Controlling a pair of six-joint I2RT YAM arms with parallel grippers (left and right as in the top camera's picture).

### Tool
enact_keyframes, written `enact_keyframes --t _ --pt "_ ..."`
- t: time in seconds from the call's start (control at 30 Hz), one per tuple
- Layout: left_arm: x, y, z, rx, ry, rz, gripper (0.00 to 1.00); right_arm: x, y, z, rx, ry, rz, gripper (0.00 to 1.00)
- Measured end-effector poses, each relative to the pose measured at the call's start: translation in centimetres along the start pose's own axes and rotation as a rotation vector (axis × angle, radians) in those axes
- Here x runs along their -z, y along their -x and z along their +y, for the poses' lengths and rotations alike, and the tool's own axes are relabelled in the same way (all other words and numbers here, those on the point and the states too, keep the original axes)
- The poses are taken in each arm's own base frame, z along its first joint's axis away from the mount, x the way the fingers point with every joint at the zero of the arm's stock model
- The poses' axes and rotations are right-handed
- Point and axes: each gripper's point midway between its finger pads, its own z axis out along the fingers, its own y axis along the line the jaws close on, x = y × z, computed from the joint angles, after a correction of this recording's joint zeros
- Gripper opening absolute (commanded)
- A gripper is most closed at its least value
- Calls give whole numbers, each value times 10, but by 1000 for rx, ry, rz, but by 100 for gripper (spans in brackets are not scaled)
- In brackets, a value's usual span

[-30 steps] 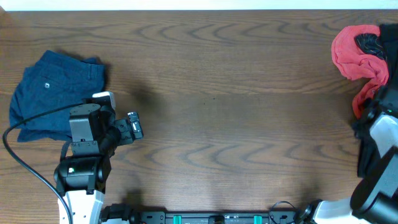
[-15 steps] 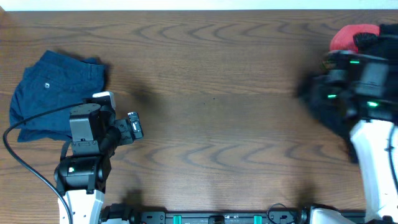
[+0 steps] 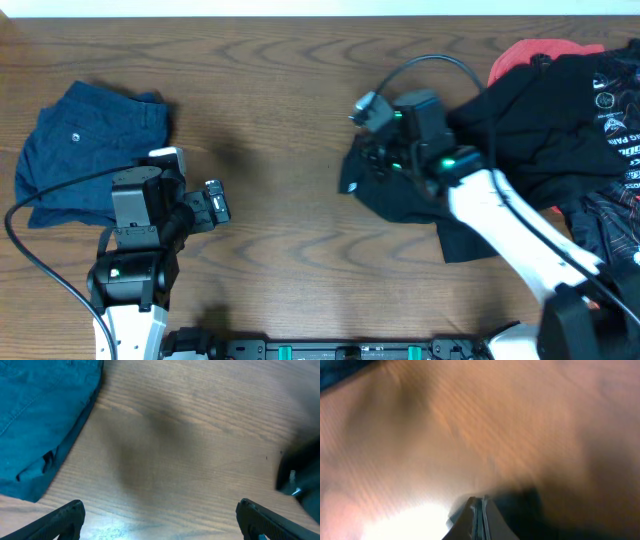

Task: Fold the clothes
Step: 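Pull the black t-shirt leftward onto the table center with the right gripper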

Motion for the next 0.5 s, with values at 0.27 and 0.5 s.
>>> enact_keyframes --t 0.27,0.5 --pt "0 1 0 14 -1 -5 98 -12 68 -19 -50 -151 -299 43" --pt "-1 7 -12 63 -66 -17 98 29 -21 -105 -256 -566 25 56"
